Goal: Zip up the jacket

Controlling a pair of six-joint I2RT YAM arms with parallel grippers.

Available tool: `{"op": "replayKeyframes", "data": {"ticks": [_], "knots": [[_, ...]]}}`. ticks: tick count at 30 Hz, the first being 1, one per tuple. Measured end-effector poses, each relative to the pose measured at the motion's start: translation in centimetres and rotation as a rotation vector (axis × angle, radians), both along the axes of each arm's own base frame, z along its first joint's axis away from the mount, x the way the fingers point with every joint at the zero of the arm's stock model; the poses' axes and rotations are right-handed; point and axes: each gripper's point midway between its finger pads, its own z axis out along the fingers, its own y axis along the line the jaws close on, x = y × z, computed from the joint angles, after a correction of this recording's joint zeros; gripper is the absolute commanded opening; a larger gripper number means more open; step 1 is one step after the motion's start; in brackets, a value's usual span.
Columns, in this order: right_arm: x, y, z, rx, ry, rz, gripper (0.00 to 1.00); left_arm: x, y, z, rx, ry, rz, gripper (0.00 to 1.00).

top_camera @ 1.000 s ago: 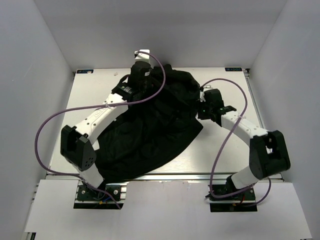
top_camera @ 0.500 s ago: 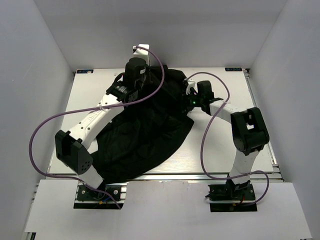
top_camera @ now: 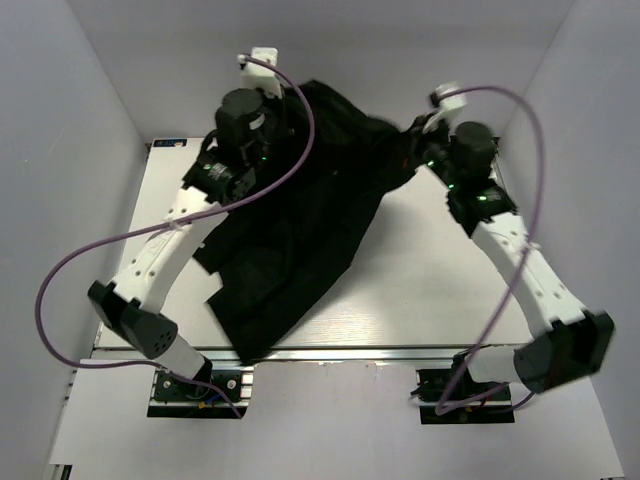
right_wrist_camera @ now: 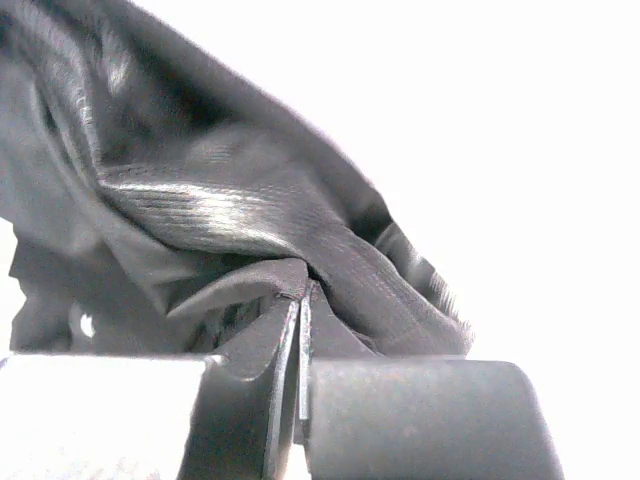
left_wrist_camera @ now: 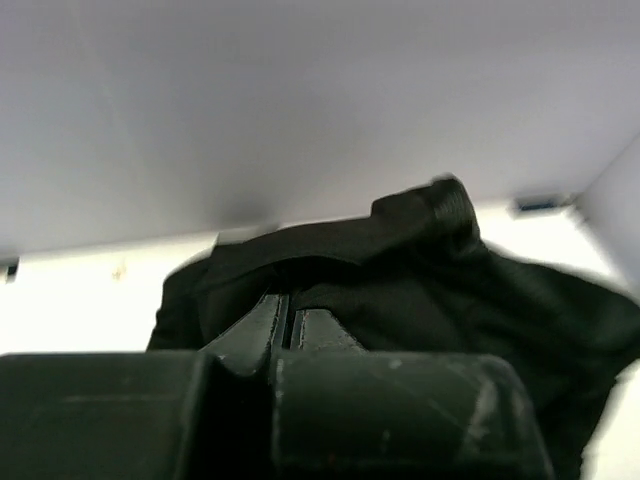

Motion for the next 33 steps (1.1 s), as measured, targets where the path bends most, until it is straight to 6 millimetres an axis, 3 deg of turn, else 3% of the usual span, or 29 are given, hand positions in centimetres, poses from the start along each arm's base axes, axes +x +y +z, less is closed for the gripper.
{"op": "replayKeyframes", "data": {"ticks": [3,7,10,13,17,26,28,30,33], "knots": [[-1.8,-2.9,10.0,0.039,-0.200,-0.115,0.00,-2.3,0.8,5.6,-0.067,-0.111,-0.039,0.00],[-4.8,-6.1,21.4,0.087,-0.416,-0.223,0.00,-6.8,2.4,15.7,-0.188,-0.316,-0.107,0.00],[-7.8,-7.4,27.4,0.112,-0.533,-0.240,0.00,-11.1,3.5,21.4,-0.257,-0.449,-0.170,0.00],[-11.3,-7.7,31.6,0.114,-0.624,-0.209,0.00,-14.4,4.1,23.6,-0.280,-0.505,-0.233,0.00],[-14.2,-8.1,34.1,0.094,-0.682,-0.168,0.00,-16.2,3.7,24.0,-0.287,-0.510,-0.311,0.00],[-17.3,-8.8,35.5,0.101,-0.718,-0.138,0.00,-18.1,3.3,24.9,-0.322,-0.511,-0.389,0.00],[-16.6,-8.7,35.4,0.097,-0.709,-0.150,0.00,-17.8,3.4,24.8,-0.323,-0.508,-0.375,0.00],[-14.3,-8.4,34.7,0.080,-0.681,-0.180,0.00,-16.6,3.2,24.4,-0.322,-0.498,-0.340,0.00],[-8.6,-7.7,32.9,0.049,-0.623,-0.260,0.00,-12.1,3.2,22.6,-0.318,-0.462,-0.198,0.00]]}}
